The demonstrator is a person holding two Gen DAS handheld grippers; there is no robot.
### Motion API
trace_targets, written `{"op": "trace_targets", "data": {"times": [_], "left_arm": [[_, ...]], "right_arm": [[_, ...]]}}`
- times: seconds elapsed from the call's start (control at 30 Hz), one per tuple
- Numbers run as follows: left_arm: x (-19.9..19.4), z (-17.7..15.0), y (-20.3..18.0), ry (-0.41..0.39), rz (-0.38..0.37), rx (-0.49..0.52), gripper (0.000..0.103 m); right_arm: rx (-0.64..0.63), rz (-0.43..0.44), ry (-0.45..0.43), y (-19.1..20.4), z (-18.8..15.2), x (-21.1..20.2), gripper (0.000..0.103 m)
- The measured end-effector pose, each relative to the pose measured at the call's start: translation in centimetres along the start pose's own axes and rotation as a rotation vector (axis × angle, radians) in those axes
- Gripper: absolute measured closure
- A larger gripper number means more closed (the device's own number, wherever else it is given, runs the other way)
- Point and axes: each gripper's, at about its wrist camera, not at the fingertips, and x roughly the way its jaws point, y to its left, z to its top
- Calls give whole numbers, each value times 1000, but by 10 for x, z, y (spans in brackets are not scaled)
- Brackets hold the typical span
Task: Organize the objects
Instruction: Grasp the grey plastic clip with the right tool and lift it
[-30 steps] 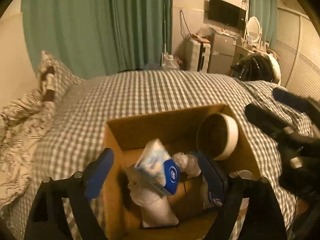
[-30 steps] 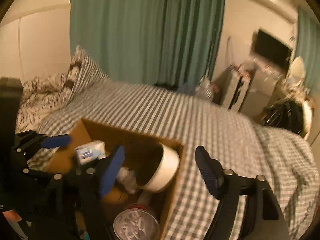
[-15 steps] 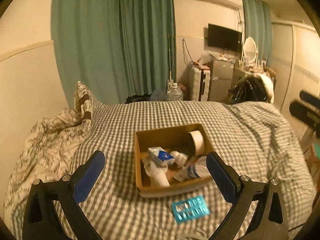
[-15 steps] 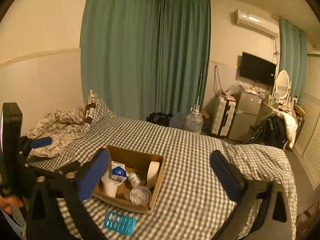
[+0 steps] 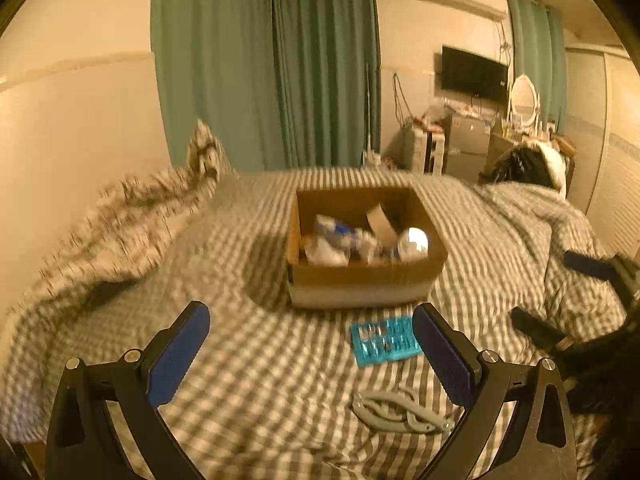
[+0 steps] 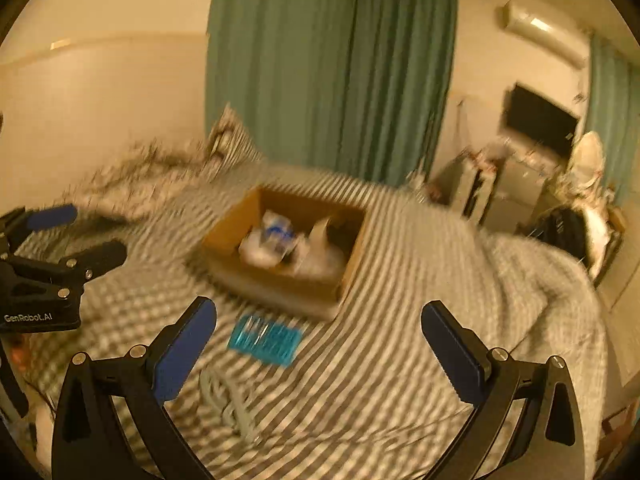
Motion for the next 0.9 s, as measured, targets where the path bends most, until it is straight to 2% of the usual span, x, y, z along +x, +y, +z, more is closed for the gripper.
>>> {"op": "trace_targets", "data": {"times": [0.07,0.17,0.27,0.33,0.4,0.53,0.6,0.73,0.8,0.83,0.87,0.9], "left_arm": [[21,-13,-7,37,-7,27,0],[48,-30,-15,68,52,72,0],[75,-45,-10,130,43,46,0],[89,-52,-3,167,69,29,0],[97,-54,4,186,72,5,0],[107,-57,9,207,70,-14,0],[110,-60,10,218,79,-11,0],[111,-62,12,228,82,-12,0],[112,-62,12,229,82,-12,0],[112,-62,12,228,82,-12,0],[112,-62,12,228,81,-14,0],[112,-62,13,228,80,-16,0]], "right_arm": [[1,11,51,7,-22,25,0],[2,13,142,17,-56,62,0],[18,38,213,19,-83,85,0],[28,61,258,21,-96,98,1],[29,105,298,27,-106,110,5],[-31,166,343,49,-113,128,9],[-35,209,381,60,-118,140,17],[-50,217,408,72,-124,152,19],[-60,225,408,74,-126,150,36],[-58,229,406,75,-127,149,40],[-57,233,404,75,-128,148,50],[-58,235,403,75,-129,146,51]]}}
